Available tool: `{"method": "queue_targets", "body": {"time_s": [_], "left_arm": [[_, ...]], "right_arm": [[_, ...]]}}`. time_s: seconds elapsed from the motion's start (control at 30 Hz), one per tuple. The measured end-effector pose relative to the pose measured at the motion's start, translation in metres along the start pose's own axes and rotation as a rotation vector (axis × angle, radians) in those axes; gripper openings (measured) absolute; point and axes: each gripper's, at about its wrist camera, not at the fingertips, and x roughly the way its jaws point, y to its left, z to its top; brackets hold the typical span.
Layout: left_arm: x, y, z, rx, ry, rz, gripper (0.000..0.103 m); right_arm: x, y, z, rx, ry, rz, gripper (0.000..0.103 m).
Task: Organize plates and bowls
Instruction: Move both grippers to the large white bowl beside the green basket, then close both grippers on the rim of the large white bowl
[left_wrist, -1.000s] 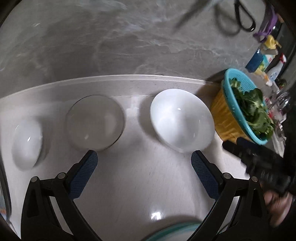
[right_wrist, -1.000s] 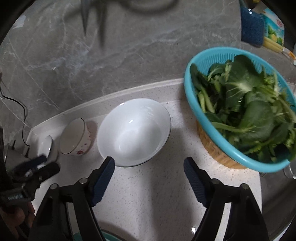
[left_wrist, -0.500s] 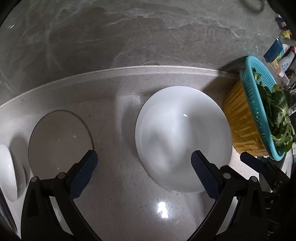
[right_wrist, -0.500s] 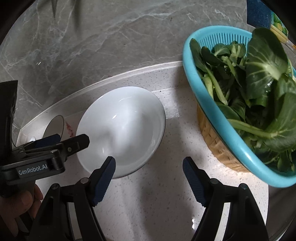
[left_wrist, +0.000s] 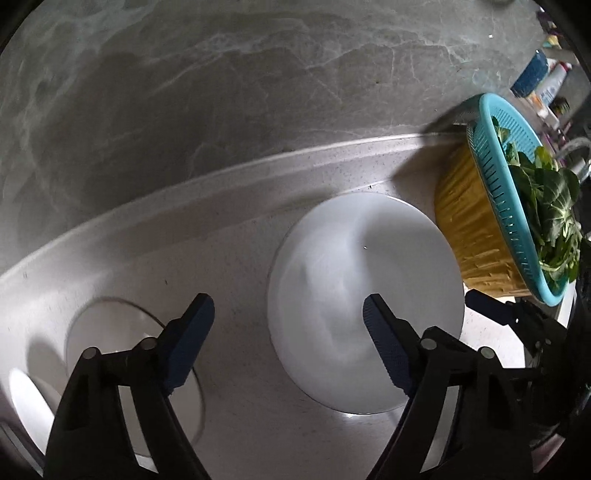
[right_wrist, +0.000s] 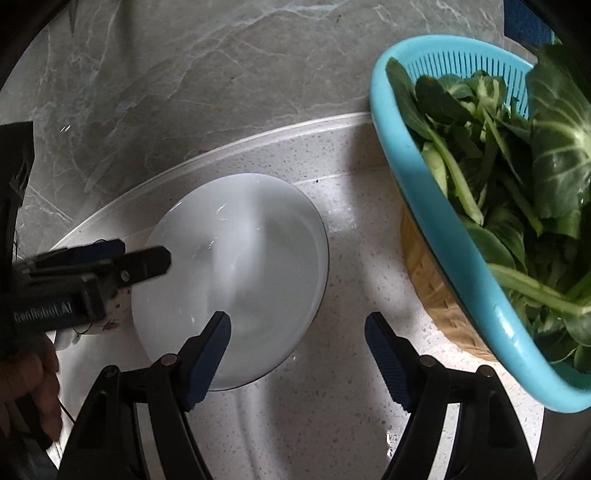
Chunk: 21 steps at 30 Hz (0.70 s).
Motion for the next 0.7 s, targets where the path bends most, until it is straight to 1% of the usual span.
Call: {"method": "queue_targets", "body": {"time_s": [0.07,0.13,0.2,0.23,0.27,0.33,0.37,0.4,0.57,0.6,0.63,0.67,0.7], "left_arm": [[0.001,0.003,0.005,0.03,0.019,-0.001,0.081],[0.005,0.004,0.009,0.064,0.044,0.001,0.078],[0.01,0.004,0.014,0.092,0.065,0.0,0.077],[0.014,0.005,0.014,0.104,0.075,-0.005,0.071],[0.017,0.004,0.015,0.111,0.084,-0.012,0.069],[0.024,0.002,0.015,0.142,0.111,-0.035,0.06],[0.027,0.002,0.015,0.152,0.121,-0.036,0.058],[0.03,0.001,0.015,0.159,0.131,-0.038,0.053],[0.04,0.005,0.018,0.142,0.147,-0.037,0.051],[0.041,0.006,0.017,0.14,0.15,-0.039,0.043],[0.043,0.006,0.017,0.137,0.158,-0.04,0.032],[0.045,0.008,0.017,0.131,0.165,-0.038,0.03],[0.046,0.008,0.017,0.128,0.165,-0.038,0.03]], "right_arm": [[0.004,0.0,0.0,0.004,0.007,0.002,0.078],[0.008,0.0,0.0,0.004,0.015,0.003,0.078],[0.01,0.003,0.001,-0.002,0.017,0.002,0.078],[0.011,0.004,0.001,-0.005,0.019,0.002,0.078],[0.013,0.005,0.002,-0.007,0.021,0.001,0.078],[0.017,0.007,0.004,-0.004,0.026,0.004,0.074],[0.018,0.008,0.004,-0.002,0.029,0.005,0.073],[0.02,0.009,0.004,0.0,0.032,0.005,0.072],[0.026,0.009,0.01,0.029,0.029,0.018,0.07],[0.027,0.01,0.011,0.031,0.025,0.015,0.07],[0.029,0.01,0.014,0.035,0.025,0.015,0.069],[0.032,0.011,0.016,0.039,0.025,0.013,0.068],[0.034,0.011,0.017,0.038,0.028,0.009,0.063]]}}
